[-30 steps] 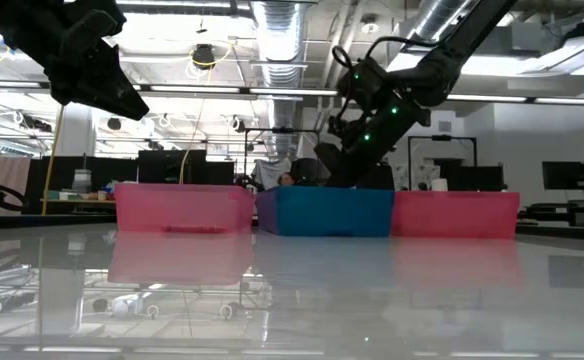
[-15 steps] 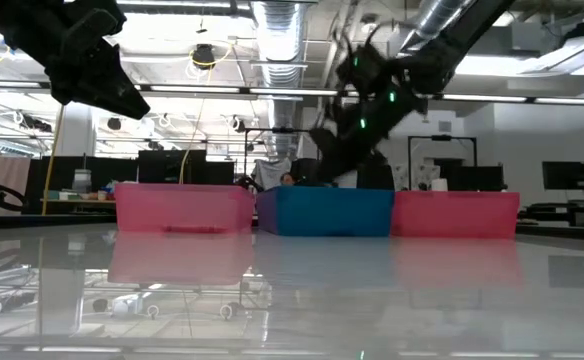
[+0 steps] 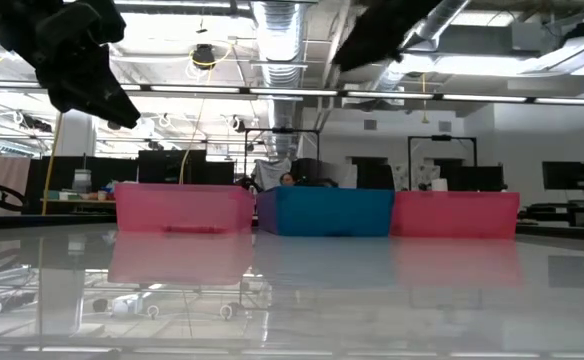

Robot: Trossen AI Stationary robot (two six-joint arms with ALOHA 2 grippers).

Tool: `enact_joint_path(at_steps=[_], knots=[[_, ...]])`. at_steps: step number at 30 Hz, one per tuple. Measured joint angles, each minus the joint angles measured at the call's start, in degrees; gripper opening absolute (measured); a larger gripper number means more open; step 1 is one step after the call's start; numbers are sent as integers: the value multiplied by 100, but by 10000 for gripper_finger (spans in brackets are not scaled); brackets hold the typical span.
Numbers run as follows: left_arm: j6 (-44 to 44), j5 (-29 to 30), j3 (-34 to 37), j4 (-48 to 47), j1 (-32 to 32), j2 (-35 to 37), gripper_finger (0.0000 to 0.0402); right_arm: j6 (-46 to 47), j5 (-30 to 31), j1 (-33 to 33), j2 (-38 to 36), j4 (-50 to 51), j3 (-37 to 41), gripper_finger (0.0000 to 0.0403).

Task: Sort crayons
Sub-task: Return to Home Position

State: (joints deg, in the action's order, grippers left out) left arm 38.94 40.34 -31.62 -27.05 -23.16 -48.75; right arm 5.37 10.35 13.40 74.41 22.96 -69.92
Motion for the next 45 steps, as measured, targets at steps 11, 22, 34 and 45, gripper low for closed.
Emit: enact_joint_path(at_steps=[11,22,34,45], knots=[[208,379,0,254,2,2,139,196,-2,-1120,-2030,842,334,113],[-2234,-1274,0,1925,-2,1339,139,78,19,-1456,-4660,-1092,2728,113],[-2623,-1082,18,1201,2,2874,139,472,20,-1490,-6871,-1341,4285,113],[-2331,-1323,1664,2443,2,3926,139,824,220,-1489,-7256,-1157,4783,113]])
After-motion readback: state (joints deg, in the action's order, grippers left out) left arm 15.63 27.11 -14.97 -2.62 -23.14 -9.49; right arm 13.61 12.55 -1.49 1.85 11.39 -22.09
